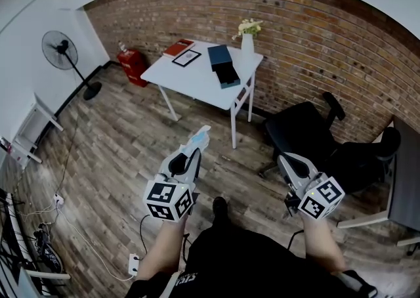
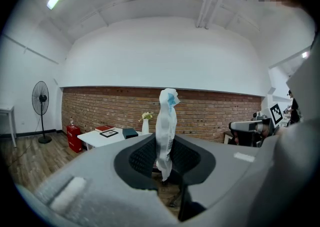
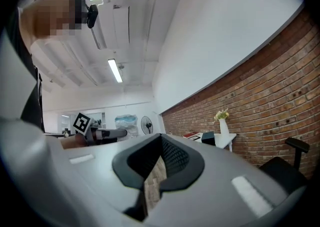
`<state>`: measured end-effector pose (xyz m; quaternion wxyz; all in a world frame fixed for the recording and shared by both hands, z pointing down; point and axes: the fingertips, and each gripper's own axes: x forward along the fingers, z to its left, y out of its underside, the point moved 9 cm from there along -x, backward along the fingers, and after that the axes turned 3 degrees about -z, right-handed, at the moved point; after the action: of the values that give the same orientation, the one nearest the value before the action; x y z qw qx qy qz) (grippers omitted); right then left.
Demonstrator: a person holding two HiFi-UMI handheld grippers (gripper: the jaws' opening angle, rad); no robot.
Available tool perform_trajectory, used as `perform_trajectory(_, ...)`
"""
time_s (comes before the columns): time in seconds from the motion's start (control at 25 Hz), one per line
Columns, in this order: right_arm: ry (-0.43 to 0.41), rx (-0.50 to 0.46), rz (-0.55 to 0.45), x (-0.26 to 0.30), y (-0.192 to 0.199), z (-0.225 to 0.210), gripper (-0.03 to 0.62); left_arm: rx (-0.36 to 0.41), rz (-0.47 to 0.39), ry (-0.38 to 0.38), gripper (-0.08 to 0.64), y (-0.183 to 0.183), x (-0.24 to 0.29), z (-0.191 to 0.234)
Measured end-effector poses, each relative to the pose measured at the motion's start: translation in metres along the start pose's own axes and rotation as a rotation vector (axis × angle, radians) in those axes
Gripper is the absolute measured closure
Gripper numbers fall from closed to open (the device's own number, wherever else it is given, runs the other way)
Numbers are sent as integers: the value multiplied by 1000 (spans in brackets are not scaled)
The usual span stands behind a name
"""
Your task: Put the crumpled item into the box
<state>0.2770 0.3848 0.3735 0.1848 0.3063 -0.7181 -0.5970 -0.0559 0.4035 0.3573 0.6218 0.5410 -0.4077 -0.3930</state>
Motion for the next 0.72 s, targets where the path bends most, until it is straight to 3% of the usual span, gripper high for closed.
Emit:
perform_trajectory(0.4, 40, 15, 48, 31, 7, -37, 594, -32, 22, 24, 486, 8, 55, 24)
perform_trajectory(0.72, 32, 25, 86, 96, 13, -72, 594, -58, 39, 16, 486, 11, 110, 72)
